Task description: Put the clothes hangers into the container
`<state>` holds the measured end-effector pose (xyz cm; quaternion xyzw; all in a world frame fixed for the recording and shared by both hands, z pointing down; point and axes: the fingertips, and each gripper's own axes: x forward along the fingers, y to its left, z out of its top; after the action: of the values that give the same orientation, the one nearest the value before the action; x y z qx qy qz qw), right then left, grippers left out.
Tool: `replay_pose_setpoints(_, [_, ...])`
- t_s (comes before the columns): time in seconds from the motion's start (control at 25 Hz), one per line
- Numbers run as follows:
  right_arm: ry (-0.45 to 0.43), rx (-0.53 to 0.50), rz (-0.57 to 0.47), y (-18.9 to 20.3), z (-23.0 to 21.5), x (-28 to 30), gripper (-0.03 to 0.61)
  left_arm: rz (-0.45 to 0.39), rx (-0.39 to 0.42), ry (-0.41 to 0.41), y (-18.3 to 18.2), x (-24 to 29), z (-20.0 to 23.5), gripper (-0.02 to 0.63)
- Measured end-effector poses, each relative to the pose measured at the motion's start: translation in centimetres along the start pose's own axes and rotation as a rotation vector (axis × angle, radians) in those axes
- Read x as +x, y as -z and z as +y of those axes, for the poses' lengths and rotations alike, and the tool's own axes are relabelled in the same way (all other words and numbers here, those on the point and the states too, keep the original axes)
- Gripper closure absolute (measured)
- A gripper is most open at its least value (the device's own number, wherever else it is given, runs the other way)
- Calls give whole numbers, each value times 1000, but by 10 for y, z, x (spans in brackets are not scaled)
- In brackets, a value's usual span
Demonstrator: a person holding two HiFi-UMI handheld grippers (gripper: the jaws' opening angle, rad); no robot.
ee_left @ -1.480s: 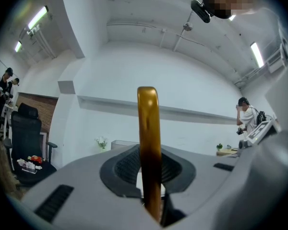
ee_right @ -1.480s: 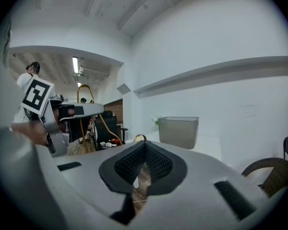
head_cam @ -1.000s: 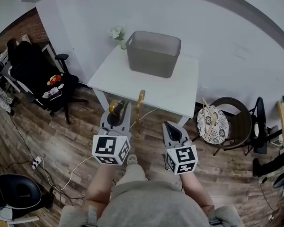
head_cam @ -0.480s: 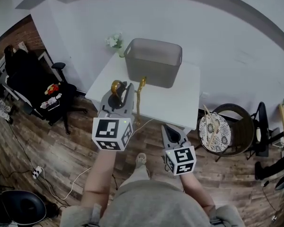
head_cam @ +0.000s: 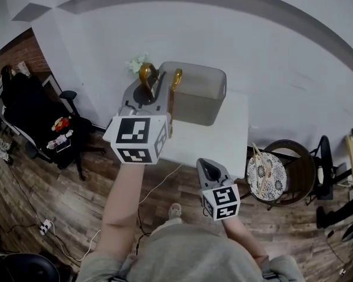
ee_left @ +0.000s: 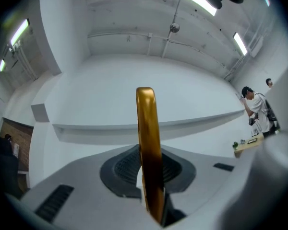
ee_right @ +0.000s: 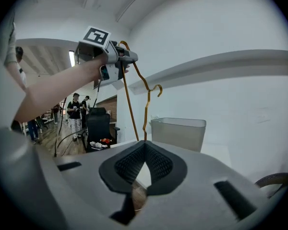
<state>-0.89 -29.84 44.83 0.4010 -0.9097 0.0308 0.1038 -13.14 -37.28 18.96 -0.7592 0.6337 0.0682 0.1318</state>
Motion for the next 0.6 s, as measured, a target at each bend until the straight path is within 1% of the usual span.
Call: replay_pose_setpoints(0.6, [57,10,-14,-25,-41,65,578,-133,81,39,-62,125,38,558])
